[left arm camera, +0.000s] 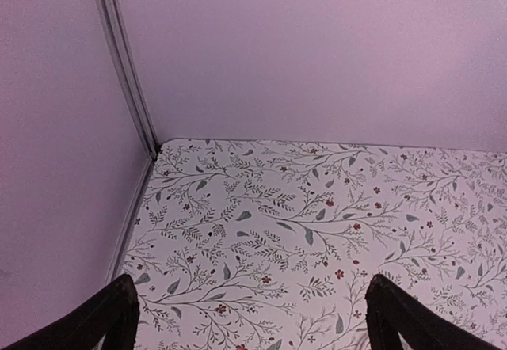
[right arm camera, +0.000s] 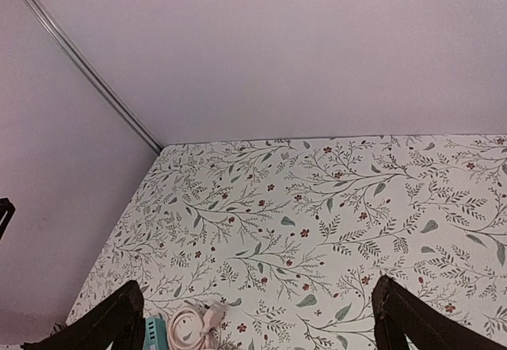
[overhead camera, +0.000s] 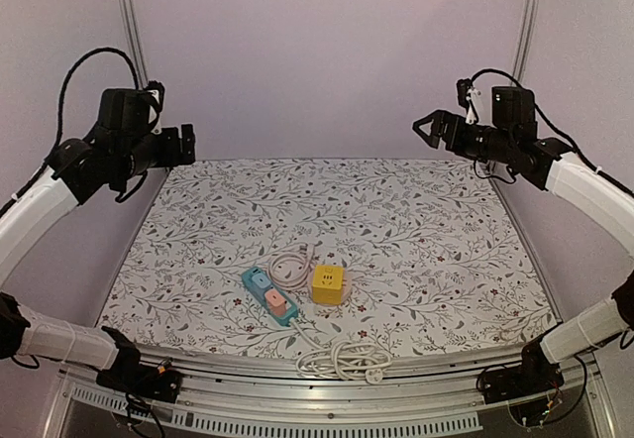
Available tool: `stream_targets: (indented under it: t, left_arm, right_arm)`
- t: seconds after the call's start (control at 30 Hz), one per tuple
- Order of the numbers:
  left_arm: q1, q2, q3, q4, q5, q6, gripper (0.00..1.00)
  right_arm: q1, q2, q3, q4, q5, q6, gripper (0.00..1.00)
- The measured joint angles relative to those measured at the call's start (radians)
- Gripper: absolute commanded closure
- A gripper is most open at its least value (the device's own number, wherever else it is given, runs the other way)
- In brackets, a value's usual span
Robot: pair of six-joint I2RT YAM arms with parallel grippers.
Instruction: Insert the plug
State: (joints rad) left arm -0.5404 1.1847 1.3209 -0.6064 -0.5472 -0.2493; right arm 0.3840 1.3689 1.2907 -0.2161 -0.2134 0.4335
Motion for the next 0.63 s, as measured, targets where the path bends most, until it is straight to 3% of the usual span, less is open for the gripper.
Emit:
stream_targets:
  t: [0.23, 0.63]
  left_arm:
    - [0.037, -0.085, -0.063, 0.068, -0.011, -0.142, 0.01]
    - [0.037, -0.078, -0.050, 0.030, -0.011, -0.182, 0.01]
  right_arm:
    - [0.000, -0.056, -0.137, 0.027, 0.019, 0.079, 0.01]
    - [0.000, -0.144, -0.254, 0.127, 0.033, 0.093, 0.01]
